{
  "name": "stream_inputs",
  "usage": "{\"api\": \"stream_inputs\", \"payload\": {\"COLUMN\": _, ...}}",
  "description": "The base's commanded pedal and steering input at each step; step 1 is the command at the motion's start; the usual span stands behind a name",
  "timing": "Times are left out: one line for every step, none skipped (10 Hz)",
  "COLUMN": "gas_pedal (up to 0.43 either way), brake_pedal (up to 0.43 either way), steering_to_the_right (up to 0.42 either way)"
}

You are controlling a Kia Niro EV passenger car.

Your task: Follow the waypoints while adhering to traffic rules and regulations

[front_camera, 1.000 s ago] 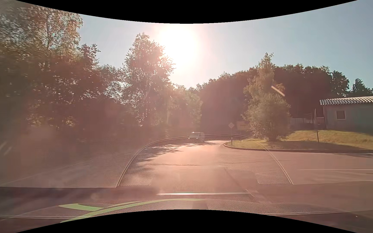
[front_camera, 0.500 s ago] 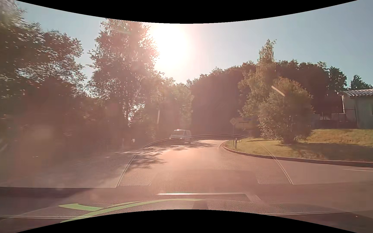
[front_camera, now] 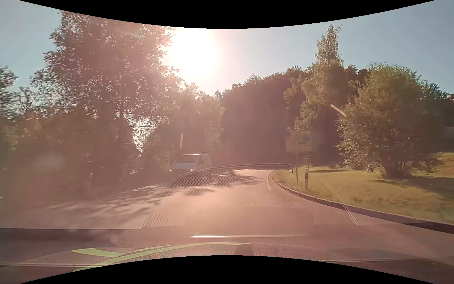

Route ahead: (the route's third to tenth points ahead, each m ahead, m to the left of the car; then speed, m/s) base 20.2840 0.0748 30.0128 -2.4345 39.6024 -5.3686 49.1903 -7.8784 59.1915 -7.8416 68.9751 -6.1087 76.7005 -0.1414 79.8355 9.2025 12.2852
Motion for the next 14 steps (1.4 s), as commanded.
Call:
{"api": "stream_inputs", "payload": {"gas_pedal": 0.0, "brake_pedal": 0.0, "steering_to_the_right": 0.035}}
{"api": "stream_inputs", "payload": {"gas_pedal": 0.0, "brake_pedal": 0.0, "steering_to_the_right": 0.035}}
{"api": "stream_inputs", "payload": {"gas_pedal": 0.0, "brake_pedal": 0.0, "steering_to_the_right": 0.035}}
{"api": "stream_inputs", "payload": {"gas_pedal": 0.0, "brake_pedal": 0.0, "steering_to_the_right": 0.035}}
{"api": "stream_inputs", "payload": {"gas_pedal": 0.0, "brake_pedal": 0.0, "steering_to_the_right": 0.035}}
{"api": "stream_inputs", "payload": {"gas_pedal": 0.0, "brake_pedal": 0.0, "steering_to_the_right": 0.035}}
{"api": "stream_inputs", "payload": {"gas_pedal": 0.0, "brake_pedal": 0.0, "steering_to_the_right": 0.035}}
{"api": "stream_inputs", "payload": {"gas_pedal": 0.008, "brake_pedal": 0.0, "steering_to_the_right": 0.035}}
{"api": "stream_inputs", "payload": {"gas_pedal": 0.008, "brake_pedal": 0.0, "steering_to_the_right": 0.035}}
{"api": "stream_inputs", "payload": {"gas_pedal": 0.02, "brake_pedal": 0.0, "steering_to_the_right": 0.035}}
{"api": "stream_inputs", "payload": {"gas_pedal": 0.039, "brake_pedal": 0.0, "steering_to_the_right": 0.036}}
{"api": "stream_inputs", "payload": {"gas_pedal": 0.047, "brake_pedal": 0.0, "steering_to_the_right": 0.037}}
{"api": "stream_inputs", "payload": {"gas_pedal": 0.059, "brake_pedal": 0.0, "steering_to_the_right": 0.039}}
{"api": "stream_inputs", "payload": {"gas_pedal": 0.059, "brake_pedal": 0.0, "steering_to_the_right": 0.04}}
